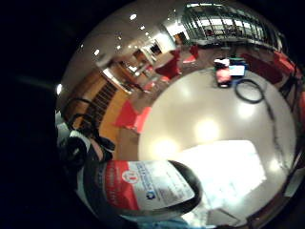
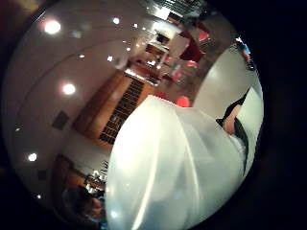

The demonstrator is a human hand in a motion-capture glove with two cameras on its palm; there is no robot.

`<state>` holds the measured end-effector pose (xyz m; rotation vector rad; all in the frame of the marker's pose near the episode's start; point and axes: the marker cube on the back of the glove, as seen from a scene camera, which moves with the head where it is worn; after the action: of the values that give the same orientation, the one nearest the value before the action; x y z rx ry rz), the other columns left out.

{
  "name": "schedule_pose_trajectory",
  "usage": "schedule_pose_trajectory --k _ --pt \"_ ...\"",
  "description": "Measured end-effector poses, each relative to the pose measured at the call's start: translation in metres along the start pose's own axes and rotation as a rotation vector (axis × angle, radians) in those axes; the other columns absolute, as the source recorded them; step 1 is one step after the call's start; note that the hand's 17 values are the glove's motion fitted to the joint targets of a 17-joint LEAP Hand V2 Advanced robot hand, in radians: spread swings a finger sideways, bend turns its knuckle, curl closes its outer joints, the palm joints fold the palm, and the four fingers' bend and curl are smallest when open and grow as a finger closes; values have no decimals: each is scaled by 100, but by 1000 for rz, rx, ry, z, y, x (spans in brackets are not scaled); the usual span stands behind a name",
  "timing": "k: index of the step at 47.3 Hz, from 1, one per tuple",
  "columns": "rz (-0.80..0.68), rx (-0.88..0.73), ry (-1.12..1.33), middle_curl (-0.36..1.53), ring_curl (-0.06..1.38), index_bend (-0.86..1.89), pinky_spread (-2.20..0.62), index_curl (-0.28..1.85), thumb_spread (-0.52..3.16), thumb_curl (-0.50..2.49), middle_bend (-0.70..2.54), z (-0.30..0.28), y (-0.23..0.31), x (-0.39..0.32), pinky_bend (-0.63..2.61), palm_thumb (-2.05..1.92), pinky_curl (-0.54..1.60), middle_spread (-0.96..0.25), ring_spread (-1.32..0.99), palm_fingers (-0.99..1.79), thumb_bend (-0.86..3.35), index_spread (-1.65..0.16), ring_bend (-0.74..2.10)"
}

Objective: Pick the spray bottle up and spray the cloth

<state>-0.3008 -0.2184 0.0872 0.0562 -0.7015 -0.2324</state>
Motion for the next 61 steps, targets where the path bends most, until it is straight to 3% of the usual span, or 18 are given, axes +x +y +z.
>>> schedule_pose_trajectory --k 14,26,45,61 --pt "14 158 -188 47 43 38 -16 52 34 86 51 119 10 27 35 88 38 -15 -17 137 -3 -20 61" --pt "47 137 -177 47 43 38 -15 53 35 87 50 167 21 58 34 88 38 -15 -16 137 -3 -20 60" --pt "49 71 -103 47 43 36 -14 53 36 87 49 185 25 75 35 89 38 -15 -17 135 -3 -20 60" --pt "83 -127 -19 45 41 26 -11 52 38 86 41 169 24 84 40 90 39 -15 -15 122 -4 -20 56"
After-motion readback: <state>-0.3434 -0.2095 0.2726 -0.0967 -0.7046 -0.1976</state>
